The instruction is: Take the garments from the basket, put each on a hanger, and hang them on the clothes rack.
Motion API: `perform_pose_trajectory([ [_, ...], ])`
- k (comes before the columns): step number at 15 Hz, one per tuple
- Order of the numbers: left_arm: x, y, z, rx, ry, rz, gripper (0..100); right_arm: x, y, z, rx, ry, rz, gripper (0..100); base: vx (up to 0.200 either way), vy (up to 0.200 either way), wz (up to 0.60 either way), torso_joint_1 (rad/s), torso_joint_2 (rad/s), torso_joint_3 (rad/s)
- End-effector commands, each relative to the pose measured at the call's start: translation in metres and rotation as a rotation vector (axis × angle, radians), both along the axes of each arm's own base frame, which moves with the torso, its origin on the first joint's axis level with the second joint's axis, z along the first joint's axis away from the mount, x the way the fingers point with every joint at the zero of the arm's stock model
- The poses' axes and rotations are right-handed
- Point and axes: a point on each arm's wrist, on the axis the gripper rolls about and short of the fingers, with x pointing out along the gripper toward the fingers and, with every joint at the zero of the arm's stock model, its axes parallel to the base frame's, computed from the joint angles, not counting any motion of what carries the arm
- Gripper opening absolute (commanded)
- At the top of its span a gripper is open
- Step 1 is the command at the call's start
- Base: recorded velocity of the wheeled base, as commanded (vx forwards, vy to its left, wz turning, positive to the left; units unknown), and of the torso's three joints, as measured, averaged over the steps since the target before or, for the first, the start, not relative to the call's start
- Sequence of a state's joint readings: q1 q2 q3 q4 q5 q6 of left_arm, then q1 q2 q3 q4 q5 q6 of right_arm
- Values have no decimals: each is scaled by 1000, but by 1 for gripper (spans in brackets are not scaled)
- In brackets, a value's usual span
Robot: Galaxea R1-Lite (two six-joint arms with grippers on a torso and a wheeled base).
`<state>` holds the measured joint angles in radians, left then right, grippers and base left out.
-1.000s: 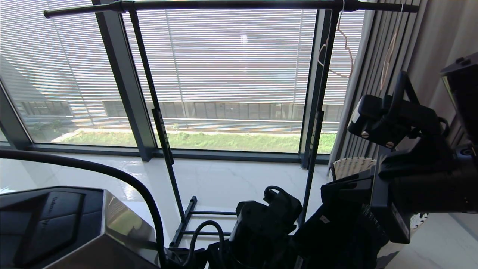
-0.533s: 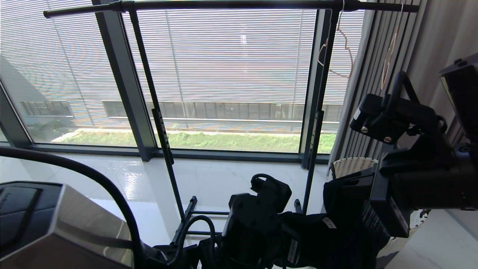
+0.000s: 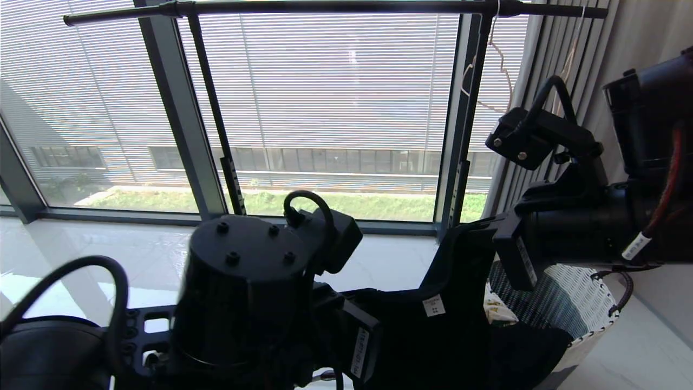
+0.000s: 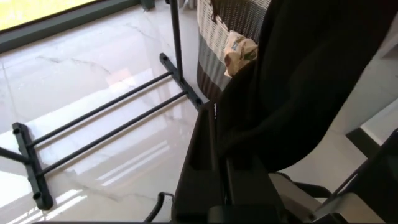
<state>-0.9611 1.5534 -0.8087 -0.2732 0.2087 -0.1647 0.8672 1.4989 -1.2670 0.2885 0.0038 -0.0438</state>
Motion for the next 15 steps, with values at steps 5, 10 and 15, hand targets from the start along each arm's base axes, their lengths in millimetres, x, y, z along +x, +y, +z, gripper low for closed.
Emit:
perform_pose_trajectory([
  [5,-8,33,95,-55,-63,56,0,4,6,0,4,-3,0,0,0,0,0,0,0,0],
  [10,4,34,86,166,-164,164,0,-3,-15,6,-5,-32,-79,0,0,0,0,0,0,0],
  [15,-11,36,101,130,-210,12,0,5,-18,38,72,-100,-110,0,0,0,0,0,0,0],
])
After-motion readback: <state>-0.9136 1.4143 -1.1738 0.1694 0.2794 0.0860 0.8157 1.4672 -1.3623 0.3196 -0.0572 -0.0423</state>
